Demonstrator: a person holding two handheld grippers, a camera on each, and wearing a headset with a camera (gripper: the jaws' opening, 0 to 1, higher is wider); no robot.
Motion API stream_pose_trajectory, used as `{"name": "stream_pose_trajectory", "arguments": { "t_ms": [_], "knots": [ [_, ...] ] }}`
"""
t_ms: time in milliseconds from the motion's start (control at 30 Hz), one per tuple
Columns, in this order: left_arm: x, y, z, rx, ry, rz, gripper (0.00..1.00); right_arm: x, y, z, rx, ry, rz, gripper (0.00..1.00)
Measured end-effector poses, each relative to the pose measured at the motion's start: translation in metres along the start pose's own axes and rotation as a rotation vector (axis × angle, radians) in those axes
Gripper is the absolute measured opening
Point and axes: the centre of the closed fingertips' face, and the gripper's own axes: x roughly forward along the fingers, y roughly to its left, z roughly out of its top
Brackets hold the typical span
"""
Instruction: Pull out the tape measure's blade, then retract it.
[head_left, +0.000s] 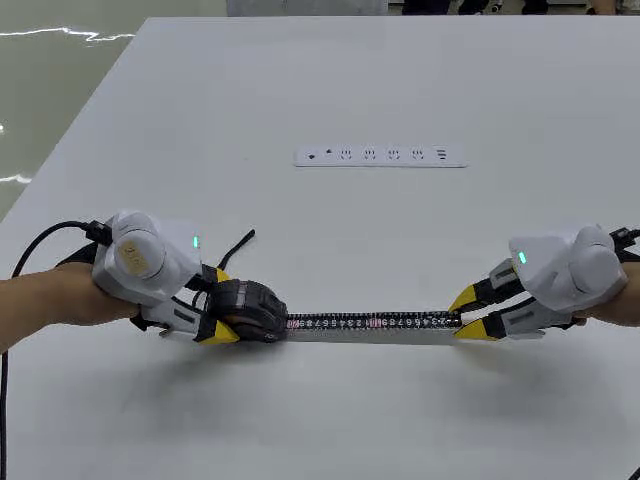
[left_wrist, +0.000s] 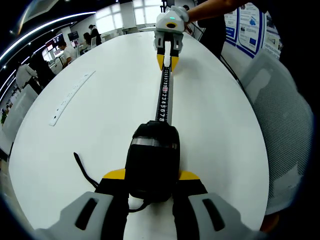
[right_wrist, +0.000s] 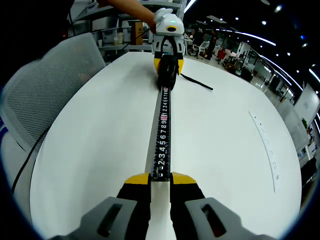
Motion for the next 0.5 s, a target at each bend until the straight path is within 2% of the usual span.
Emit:
{"name": "stream_pose_trajectory", "arguments": {
  "t_ms": [500],
  "knots": [
    [0.0004,-0.0001,0.0025,0.003,0.004,-0.002,0.29,-0.0067,0.0007,-0.0074,0.007,0.006,-0.002,0.13]
  ]
}}
